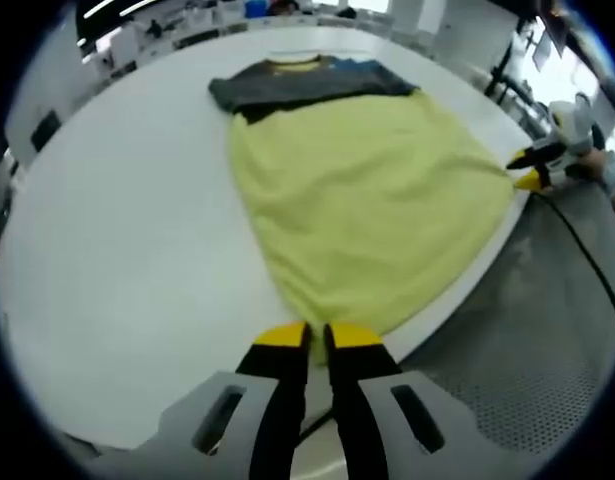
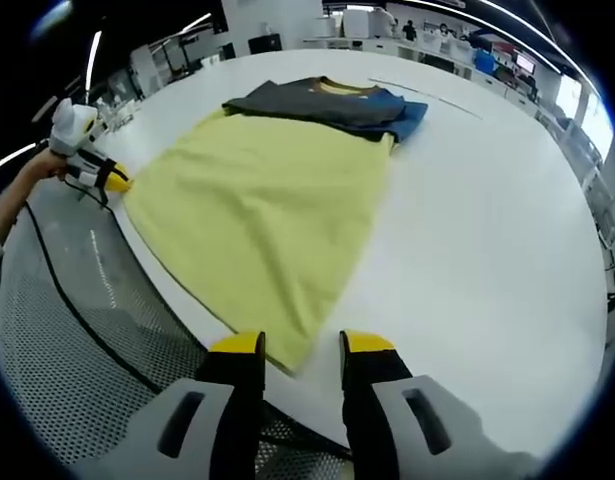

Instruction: Fold the garment on the visible template until the final outline fits inside the template.

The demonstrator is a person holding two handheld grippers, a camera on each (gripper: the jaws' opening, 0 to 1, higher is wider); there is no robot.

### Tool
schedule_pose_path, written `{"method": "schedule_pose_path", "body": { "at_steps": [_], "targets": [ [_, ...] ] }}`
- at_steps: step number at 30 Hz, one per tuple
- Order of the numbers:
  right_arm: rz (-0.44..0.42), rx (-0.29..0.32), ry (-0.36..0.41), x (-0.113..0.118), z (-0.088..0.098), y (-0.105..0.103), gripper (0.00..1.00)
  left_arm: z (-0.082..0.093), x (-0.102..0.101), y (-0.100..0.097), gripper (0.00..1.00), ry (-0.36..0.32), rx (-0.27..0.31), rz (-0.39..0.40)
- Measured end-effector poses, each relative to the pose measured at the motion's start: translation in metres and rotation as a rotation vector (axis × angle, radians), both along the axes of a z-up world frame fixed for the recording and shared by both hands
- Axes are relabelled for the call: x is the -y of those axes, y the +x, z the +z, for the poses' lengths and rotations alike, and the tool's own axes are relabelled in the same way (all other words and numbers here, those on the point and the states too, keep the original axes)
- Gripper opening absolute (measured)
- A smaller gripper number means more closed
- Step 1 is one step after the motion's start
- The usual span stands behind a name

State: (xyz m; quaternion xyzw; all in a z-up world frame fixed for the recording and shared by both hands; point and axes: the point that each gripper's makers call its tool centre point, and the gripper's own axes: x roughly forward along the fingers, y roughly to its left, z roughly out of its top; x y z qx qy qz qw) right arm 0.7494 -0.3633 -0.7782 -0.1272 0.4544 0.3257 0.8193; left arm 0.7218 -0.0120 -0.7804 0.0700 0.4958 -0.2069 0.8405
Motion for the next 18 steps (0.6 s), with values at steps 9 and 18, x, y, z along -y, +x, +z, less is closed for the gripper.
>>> {"method": "schedule_pose_path", "body": {
  "at_steps": [9,18],
  "targets": [
    [0.010,0.000,-0.035,0.0017,-0.0038,0.0008,0.25,-0.0003,0.0008,0.0000,0.03,-0.011,-0.005,0.006],
    [0.051,0.010,-0.074,0.0003,-0.0056,-0.0002,0.18,-0.0006,0.0009,0.0002,0.03,-0.011,-0.018,0.010]
  ]
}}
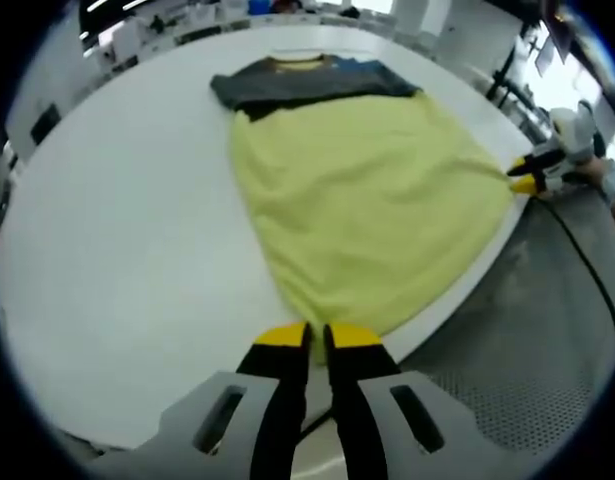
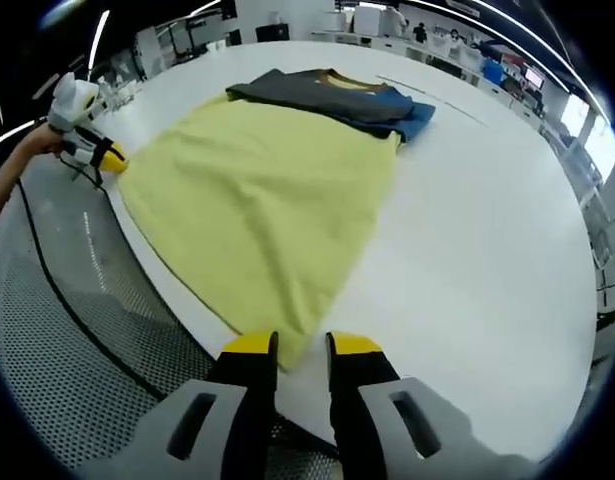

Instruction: Fold the garment on the visible template until the final outline fits inside the template.

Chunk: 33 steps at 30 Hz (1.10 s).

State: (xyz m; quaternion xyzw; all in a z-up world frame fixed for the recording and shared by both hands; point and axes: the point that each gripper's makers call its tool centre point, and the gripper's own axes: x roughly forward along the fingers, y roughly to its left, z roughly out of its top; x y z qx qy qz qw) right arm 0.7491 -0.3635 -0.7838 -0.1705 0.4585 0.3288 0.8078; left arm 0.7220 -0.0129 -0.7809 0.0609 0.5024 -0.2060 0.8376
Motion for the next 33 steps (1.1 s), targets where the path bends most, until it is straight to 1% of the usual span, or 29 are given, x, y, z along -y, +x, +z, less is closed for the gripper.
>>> {"method": "schedule_pose_path", "body": {
  "at_steps": [5,10,15,19,24,26,29,30,31,33],
  "targets": [
    [-0.008,-0.016,0.012,-0.0018,-0.0006,-0.0019,0.15,-0.0004,0.0024,0.0002,0.01,-0.013,-0.007,0.008],
    [0.001,-0.018,0.007,-0.0032,-0.0010,-0.0031,0.12,-0.0007,0.0022,0.0002,0.01,-0.012,-0.012,0.006],
    [-0.009,-0.042,0.031,-0.0062,-0.0017,-0.0063,0.06,-0.0008,0.0028,-0.0003,0.00,-0.003,-0.018,0.003],
    [-0.003,-0.044,0.035,-0.0073,-0.0019,-0.0066,0.05,-0.0008,0.0026,-0.0004,0.00,0.002,-0.025,0.004],
    [-0.002,-0.047,0.037,-0.0073,-0.0020,-0.0066,0.04,-0.0009,0.0023,-0.0008,0.00,-0.009,-0.025,0.041],
    [0.002,-0.046,0.033,-0.0074,-0.0021,-0.0067,0.04,-0.0008,0.0023,-0.0010,0.00,-0.009,-0.024,0.045],
    [0.030,-0.033,0.009,-0.0100,-0.0014,-0.0085,0.03,-0.0007,0.0023,-0.0011,0.00,-0.010,-0.023,0.053],
    [0.035,-0.032,0.008,-0.0102,-0.0012,-0.0088,0.03,-0.0007,0.0021,-0.0011,0.00,-0.014,-0.024,0.063],
    [0.033,-0.034,0.010,-0.0098,-0.0011,-0.0085,0.03,-0.0006,0.0016,-0.0013,0.00,-0.030,-0.030,0.092],
    [0.025,-0.040,0.016,-0.0094,-0.0012,-0.0084,0.03,-0.0007,0.0004,-0.0011,0.00,-0.041,-0.033,0.106]
  ]
}}
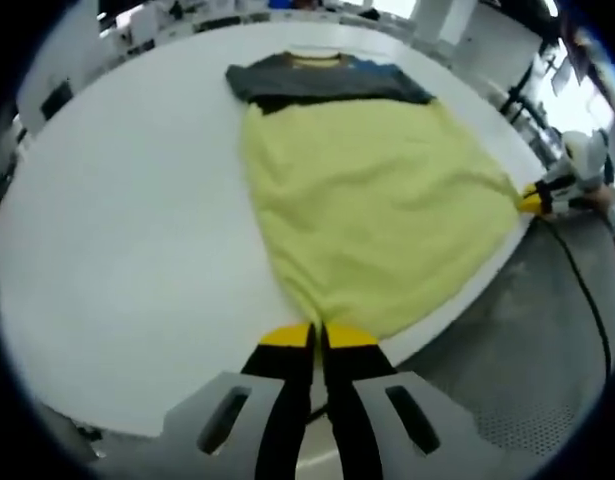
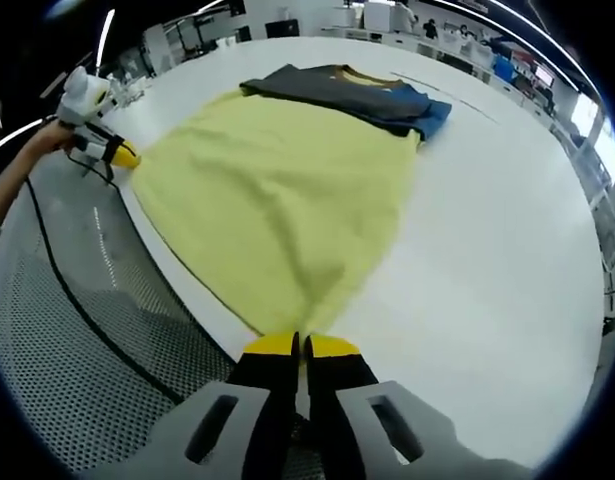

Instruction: Fold the garment on the visible template until the final outline fits inside the template.

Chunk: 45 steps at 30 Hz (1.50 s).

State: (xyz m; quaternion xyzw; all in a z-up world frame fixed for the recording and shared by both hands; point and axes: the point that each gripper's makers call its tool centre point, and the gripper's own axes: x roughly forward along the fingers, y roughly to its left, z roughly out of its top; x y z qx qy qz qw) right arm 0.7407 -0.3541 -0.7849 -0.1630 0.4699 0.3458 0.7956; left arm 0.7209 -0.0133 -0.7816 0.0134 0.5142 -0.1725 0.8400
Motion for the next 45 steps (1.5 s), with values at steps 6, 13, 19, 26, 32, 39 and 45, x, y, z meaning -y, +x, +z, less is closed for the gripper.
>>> {"method": "schedule_pose_path", "body": {
  "at_steps": [6,13,19,26,32,39,45],
  "targets": [
    [0.005,-0.010,0.003,0.001,0.001,-0.003,0.03,0.000,-0.001,-0.003,0.00,-0.008,-0.007,0.007],
    [-0.015,-0.003,0.024,0.003,0.008,-0.005,0.03,0.004,0.000,-0.010,0.00,-0.017,0.002,0.007],
    [-0.024,0.016,0.057,0.004,0.021,-0.007,0.03,0.013,-0.001,-0.012,0.00,-0.036,0.009,0.012],
    [-0.030,0.055,0.101,0.003,0.043,-0.012,0.03,0.029,0.000,-0.016,0.00,-0.016,0.028,-0.010],
    [-0.029,0.078,0.110,0.002,0.056,-0.015,0.03,0.044,0.001,-0.019,0.00,-0.004,0.053,-0.025],
    [-0.034,0.136,0.150,0.000,0.083,-0.015,0.03,0.072,0.006,-0.017,0.00,-0.034,0.135,-0.025],
    [-0.048,0.186,0.204,0.000,0.108,-0.014,0.03,0.090,0.002,-0.015,0.00,-0.036,0.191,-0.014]
  ]
}}
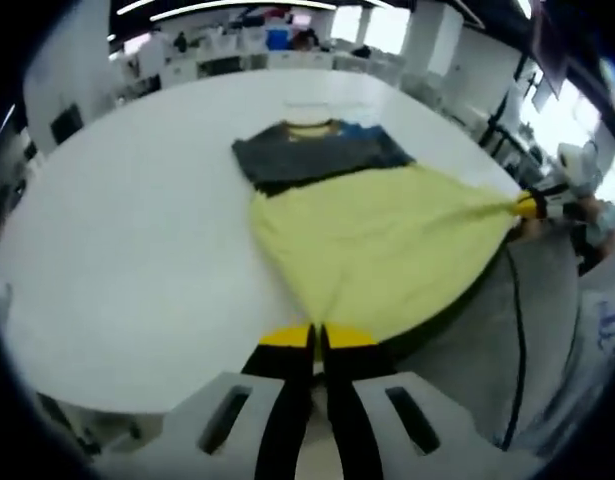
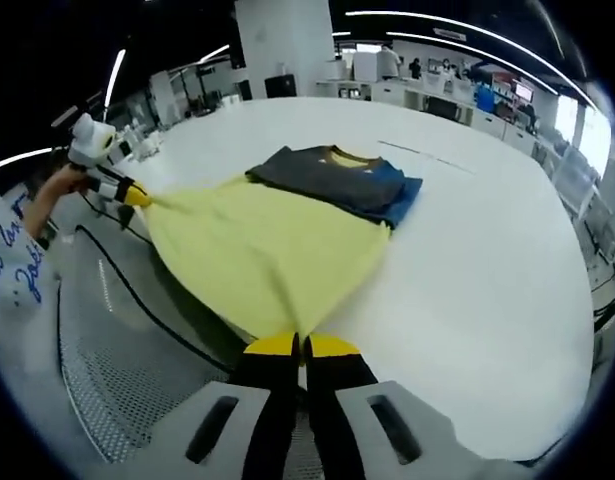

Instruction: Fold the garment on the visible template until the final outline fits inside the template.

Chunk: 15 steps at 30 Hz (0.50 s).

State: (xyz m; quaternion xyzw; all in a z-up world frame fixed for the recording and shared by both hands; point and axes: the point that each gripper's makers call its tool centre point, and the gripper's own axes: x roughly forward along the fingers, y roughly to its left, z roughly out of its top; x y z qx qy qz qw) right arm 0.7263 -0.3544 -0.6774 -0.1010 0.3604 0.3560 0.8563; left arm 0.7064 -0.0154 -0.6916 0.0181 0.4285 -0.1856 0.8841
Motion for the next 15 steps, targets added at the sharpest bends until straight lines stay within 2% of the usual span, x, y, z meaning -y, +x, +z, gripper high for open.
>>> {"method": "schedule_pose_path", "body": {
  "at_steps": [3,5,7,10,15],
  "targets": [
    [-0.003,0.021,0.022,0.000,0.011,-0.001,0.03,0.012,0.000,0.002,0.00,-0.003,0.041,0.004],
    [0.001,0.035,0.036,-0.001,0.019,-0.002,0.03,0.025,0.006,0.004,0.00,-0.051,0.075,0.002],
    [0.000,0.047,0.064,-0.002,0.027,-0.003,0.03,0.038,0.008,0.003,0.00,-0.069,0.100,-0.004],
    [-0.002,0.078,0.129,-0.005,0.045,-0.003,0.03,0.055,0.011,0.004,0.00,-0.081,0.139,-0.016],
    [-0.010,0.129,0.182,0.001,0.068,-0.001,0.03,0.082,0.010,0.004,0.00,-0.092,0.205,-0.021]
  ]
}}
